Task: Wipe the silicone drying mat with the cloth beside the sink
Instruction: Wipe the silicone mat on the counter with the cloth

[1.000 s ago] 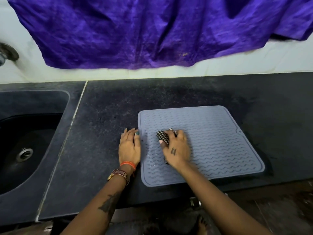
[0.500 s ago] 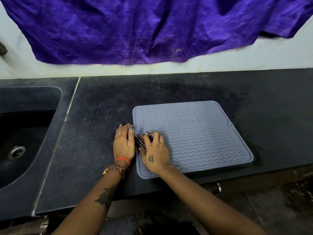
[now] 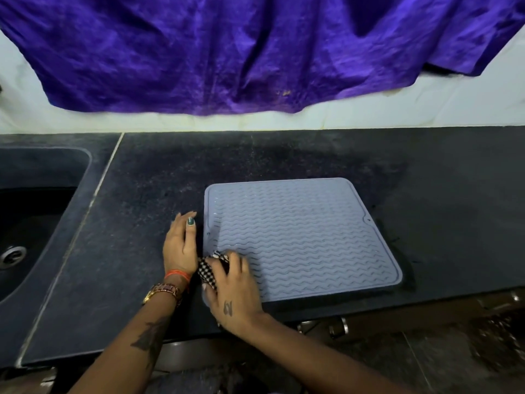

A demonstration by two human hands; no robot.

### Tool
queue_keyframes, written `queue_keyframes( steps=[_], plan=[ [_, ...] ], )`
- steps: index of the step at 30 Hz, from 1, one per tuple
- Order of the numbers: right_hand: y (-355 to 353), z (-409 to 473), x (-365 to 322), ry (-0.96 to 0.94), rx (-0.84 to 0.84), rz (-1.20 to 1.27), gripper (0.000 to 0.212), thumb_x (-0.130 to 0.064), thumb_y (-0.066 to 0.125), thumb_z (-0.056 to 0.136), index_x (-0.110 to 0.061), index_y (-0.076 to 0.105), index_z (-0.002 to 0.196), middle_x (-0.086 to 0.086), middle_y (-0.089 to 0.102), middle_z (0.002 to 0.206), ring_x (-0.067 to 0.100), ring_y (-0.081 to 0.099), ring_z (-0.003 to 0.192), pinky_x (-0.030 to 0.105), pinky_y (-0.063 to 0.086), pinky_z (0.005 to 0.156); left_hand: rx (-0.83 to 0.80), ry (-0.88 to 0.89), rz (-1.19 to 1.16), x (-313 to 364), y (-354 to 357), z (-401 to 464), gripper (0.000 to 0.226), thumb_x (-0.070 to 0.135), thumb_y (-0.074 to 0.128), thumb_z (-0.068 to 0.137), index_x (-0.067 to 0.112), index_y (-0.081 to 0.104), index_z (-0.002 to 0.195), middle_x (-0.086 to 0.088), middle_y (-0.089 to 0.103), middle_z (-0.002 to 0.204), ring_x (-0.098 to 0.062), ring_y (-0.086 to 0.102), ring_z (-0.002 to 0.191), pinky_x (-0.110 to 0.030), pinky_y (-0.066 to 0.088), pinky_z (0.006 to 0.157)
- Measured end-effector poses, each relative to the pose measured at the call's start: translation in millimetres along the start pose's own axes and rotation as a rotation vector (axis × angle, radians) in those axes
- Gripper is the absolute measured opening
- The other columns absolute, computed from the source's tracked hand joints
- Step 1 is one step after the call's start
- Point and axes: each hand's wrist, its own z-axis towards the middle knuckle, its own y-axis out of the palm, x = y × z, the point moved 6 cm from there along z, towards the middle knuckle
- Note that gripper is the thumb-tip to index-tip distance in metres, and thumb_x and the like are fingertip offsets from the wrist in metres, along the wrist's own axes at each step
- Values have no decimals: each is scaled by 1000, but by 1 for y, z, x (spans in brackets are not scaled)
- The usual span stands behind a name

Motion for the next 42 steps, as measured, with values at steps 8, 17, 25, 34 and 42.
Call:
queue_keyframes(
  steps=[8,17,25,34,42],
  plan=[
    [-22,-6,40,-9,36,-19,41,-35,45,91,-22,41,129,9,36,128,25,37,115,38,45,91,-71,14,115,2,5,0,53,43,33,88,10,57,122,-13,54,133,-25,35,135,-41,29,110],
    [-45,-11,84,32,104,-49,42,-39,45,92,-25,44,132,8,41,129,25,41,114,37,42,92,-191,121,388,5,19,0,63,54,42,81,10,55,125,-13,53,134,-29,35,135,-45,31,111],
    [-64,-20,117,84,144,-76,42,-39,47,90,-22,50,129,11,47,124,26,45,110,38,45,90,-225,138,441,6,22,-1,77,69,29,74,19,57,125,-9,50,138,-29,31,137,-46,26,113],
    [-91,-32,159,193,215,-127,41,-36,55,90,-20,53,128,13,51,120,28,48,107,37,45,87,-252,148,510,8,23,-3,82,70,26,73,16,57,126,-9,48,140,-30,30,137,-45,24,115],
    [-109,-35,193,238,198,-151,43,-36,54,90,-21,52,131,10,49,121,25,46,110,34,42,89,-265,155,557,8,26,-4,67,57,38,79,15,55,128,-10,46,142,-29,29,138,-44,22,115]
  ],
)
